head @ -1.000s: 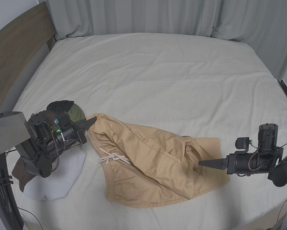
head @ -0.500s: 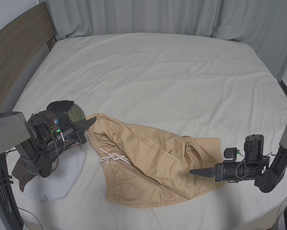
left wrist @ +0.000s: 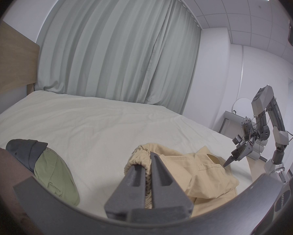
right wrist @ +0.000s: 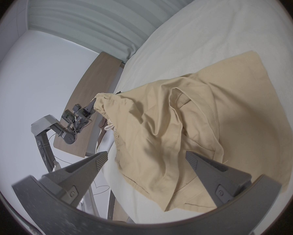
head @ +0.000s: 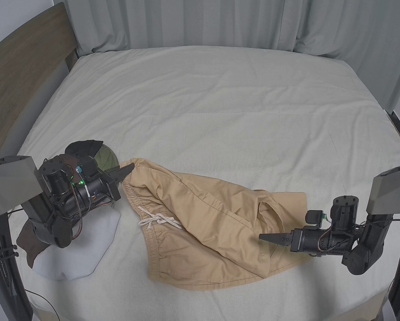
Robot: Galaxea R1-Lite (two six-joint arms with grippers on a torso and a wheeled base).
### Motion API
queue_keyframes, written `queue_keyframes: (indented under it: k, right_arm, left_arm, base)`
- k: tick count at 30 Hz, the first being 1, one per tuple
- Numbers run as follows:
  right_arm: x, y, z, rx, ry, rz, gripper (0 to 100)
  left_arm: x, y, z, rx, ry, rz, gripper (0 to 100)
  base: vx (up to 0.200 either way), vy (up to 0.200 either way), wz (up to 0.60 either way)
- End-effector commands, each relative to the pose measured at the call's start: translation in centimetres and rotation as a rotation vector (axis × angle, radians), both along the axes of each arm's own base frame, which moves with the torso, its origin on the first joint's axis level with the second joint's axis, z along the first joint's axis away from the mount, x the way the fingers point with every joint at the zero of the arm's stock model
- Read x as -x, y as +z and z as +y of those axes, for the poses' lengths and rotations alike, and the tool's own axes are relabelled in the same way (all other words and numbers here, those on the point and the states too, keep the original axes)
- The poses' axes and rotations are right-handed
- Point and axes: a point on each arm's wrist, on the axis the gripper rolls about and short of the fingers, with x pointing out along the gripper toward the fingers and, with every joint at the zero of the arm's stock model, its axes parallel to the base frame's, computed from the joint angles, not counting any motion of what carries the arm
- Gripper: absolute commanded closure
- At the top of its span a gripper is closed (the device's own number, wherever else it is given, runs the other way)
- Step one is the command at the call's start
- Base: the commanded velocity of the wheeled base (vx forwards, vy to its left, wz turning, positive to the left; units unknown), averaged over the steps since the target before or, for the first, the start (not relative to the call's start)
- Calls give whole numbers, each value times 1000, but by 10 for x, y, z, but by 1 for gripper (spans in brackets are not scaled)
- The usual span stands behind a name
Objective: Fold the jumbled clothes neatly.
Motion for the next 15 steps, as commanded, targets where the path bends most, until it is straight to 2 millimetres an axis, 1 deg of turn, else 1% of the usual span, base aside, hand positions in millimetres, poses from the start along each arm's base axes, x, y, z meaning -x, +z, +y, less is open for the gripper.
queue_keyframes:
  k: [1,4,8,15]
  right_arm:
    - [-3,-21,1,-17,-30,68,0]
    - [-6,-23,2,-43,-42,62,0]
    - [-7,-32,4,-44,-40,72,0]
    - [-8,-32,5,-47,-40,72,0]
  left_arm:
    - [0,0,0,0,1,-1,100]
    - [0,0,0,0,1,-1,100]
    - [0,0,0,0,1,-1,100]
    - [0,0,1,0,3,-1,100]
  base:
    - [0,0,0]
    - [0,0,0]
    - [0,0,0]
    - [0,0,0]
